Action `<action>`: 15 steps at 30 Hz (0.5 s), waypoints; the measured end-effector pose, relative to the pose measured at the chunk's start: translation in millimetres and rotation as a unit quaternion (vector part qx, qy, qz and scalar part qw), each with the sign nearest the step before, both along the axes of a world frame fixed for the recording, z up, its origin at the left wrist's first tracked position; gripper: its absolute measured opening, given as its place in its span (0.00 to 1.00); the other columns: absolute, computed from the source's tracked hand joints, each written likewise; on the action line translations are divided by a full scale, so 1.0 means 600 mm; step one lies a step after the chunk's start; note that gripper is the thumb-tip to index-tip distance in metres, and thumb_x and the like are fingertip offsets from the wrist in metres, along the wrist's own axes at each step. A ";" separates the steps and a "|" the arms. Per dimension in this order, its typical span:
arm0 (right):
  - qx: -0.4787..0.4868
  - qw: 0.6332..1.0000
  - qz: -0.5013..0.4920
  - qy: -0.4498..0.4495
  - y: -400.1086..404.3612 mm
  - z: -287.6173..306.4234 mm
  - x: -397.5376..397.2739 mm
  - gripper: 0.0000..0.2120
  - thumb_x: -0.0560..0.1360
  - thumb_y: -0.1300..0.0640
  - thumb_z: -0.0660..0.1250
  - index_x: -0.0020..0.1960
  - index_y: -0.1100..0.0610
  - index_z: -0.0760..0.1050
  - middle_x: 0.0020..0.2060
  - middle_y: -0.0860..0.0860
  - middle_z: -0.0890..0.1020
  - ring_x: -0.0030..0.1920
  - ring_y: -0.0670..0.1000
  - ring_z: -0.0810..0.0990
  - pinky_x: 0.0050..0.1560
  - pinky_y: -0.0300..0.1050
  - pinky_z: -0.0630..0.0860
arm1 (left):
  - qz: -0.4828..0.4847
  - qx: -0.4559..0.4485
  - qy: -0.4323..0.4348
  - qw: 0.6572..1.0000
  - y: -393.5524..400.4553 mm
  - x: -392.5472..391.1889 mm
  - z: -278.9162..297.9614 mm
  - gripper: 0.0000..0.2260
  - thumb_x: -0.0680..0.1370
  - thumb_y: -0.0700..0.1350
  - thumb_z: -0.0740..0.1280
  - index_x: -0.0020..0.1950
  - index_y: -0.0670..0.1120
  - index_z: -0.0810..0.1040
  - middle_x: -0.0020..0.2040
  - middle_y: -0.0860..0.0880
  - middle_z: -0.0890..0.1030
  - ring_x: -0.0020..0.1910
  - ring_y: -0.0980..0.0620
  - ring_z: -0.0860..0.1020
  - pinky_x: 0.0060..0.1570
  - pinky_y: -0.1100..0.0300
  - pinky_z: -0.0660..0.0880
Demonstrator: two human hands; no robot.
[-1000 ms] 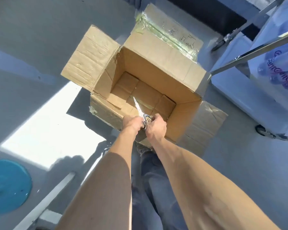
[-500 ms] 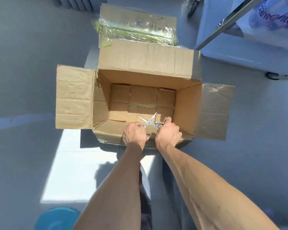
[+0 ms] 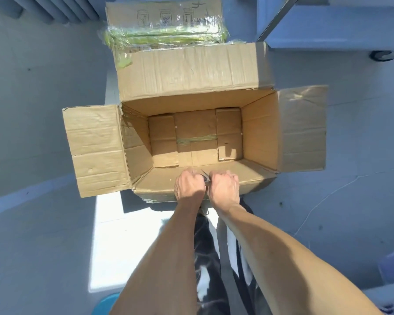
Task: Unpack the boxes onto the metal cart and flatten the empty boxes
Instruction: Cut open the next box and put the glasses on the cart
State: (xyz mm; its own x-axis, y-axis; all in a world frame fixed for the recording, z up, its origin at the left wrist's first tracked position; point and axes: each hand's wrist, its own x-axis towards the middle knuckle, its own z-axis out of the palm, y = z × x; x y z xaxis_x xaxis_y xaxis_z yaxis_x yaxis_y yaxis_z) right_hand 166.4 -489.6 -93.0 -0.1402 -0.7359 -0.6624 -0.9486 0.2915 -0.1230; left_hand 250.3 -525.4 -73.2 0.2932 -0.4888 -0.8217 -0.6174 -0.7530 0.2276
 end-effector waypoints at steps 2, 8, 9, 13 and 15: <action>-0.002 1.000 -0.005 0.004 0.005 -0.015 -0.007 0.10 0.77 0.64 0.57 0.52 0.57 0.76 0.44 0.54 0.81 0.50 0.56 0.76 0.56 0.50 0.68 | 0.024 -0.031 -0.036 0.999 0.010 0.001 -0.016 0.11 0.81 0.43 0.56 0.60 0.44 0.75 0.51 0.43 0.80 0.53 0.44 0.76 0.54 0.50 0.72; 0.032 0.996 0.082 -0.026 0.039 -0.057 -0.025 0.03 0.78 0.61 0.55 0.49 0.54 0.63 0.40 0.53 0.75 0.44 0.56 0.75 0.50 0.50 0.68 | -0.169 0.002 -0.106 0.980 0.054 0.039 -0.084 0.19 0.75 0.37 0.66 0.65 0.48 0.75 0.57 0.47 0.76 0.59 0.48 0.70 0.61 0.53 0.67; 0.032 0.995 0.088 -0.027 0.043 -0.060 -0.028 0.01 0.79 0.58 0.54 0.48 0.54 0.63 0.40 0.52 0.75 0.44 0.56 0.75 0.50 0.51 0.68 | -0.225 0.014 -0.111 0.968 0.064 0.042 -0.091 0.18 0.74 0.38 0.66 0.63 0.48 0.76 0.56 0.47 0.77 0.58 0.48 0.70 0.60 0.53 0.66; 0.069 0.991 0.101 -0.050 0.045 -0.050 -0.036 0.10 0.76 0.51 0.57 0.54 0.54 0.69 0.48 0.53 0.76 0.50 0.56 0.74 0.56 0.52 0.67 | -0.303 0.023 -0.165 0.938 0.085 0.036 -0.105 0.14 0.76 0.38 0.63 0.60 0.50 0.76 0.53 0.47 0.79 0.57 0.47 0.71 0.59 0.53 0.65; 0.075 0.985 0.152 -0.026 0.046 -0.042 -0.044 0.14 0.74 0.57 0.63 0.59 0.55 0.67 0.53 0.54 0.76 0.55 0.56 0.74 0.60 0.52 0.67 | -0.310 0.022 -0.178 0.934 0.086 0.031 -0.102 0.15 0.76 0.37 0.63 0.59 0.51 0.77 0.51 0.48 0.79 0.56 0.48 0.71 0.62 0.51 0.63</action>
